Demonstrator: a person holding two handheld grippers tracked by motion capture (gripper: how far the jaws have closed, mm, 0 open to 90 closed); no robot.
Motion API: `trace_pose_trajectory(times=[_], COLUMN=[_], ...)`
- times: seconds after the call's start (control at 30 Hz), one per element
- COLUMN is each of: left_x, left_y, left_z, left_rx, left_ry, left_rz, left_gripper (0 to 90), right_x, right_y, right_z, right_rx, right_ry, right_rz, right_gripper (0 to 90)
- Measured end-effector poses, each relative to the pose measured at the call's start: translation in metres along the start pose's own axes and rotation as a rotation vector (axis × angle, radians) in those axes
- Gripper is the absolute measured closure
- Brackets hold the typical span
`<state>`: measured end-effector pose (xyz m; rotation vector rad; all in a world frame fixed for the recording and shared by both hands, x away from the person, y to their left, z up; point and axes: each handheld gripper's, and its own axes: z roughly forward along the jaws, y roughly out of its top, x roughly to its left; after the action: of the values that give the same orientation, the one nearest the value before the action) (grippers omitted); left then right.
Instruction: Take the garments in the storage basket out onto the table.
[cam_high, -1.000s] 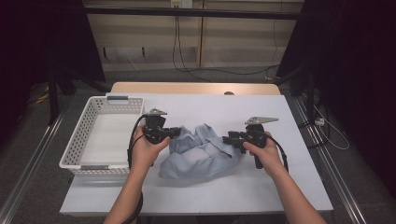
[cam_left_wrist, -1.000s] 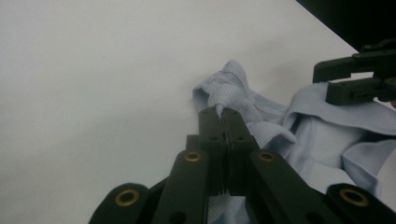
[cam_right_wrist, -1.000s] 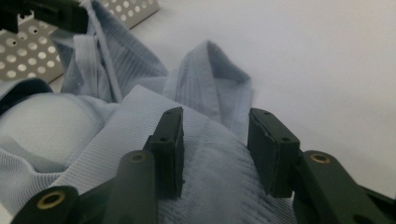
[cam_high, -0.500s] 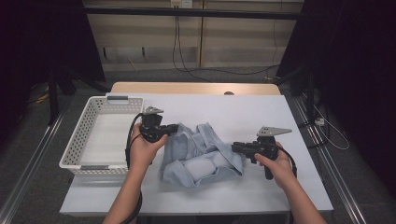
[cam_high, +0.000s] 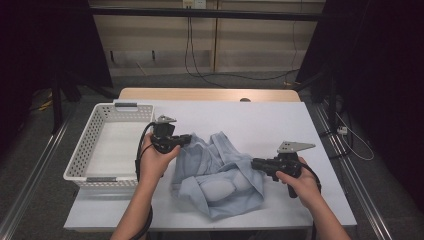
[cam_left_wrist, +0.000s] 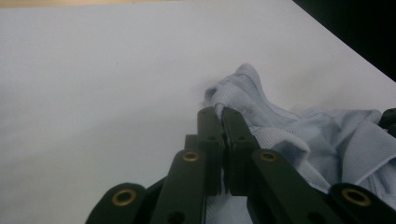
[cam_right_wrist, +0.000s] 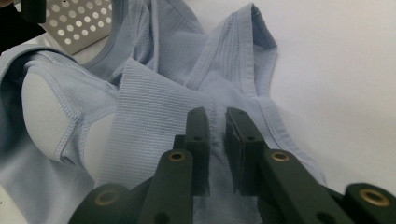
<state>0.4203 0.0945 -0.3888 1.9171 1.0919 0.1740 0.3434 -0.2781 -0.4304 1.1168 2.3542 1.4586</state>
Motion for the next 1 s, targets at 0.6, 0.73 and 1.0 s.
trace_pose_trajectory(times=[0.6,0.73,1.0], left_x=[-0.001,-0.002,-0.002], left_y=[-0.003,-0.004,-0.005], left_z=[0.004,0.004,0.007], left_rx=[0.024,0.026,0.036], left_ry=[0.005,-0.002,-0.003], left_rz=[0.005,0.006,0.007], left_gripper=[87.1,87.9,88.3], right_x=[-0.019,-0.027,-0.032], right_y=[0.035,0.042,0.049], right_z=[0.019,0.033,0.057], right_rx=[-0.012,0.021,0.068], right_ry=[-0.136,-0.148,-0.120], right_rz=[0.038,0.037,0.039], right_gripper=[34.7,32.1,31.1])
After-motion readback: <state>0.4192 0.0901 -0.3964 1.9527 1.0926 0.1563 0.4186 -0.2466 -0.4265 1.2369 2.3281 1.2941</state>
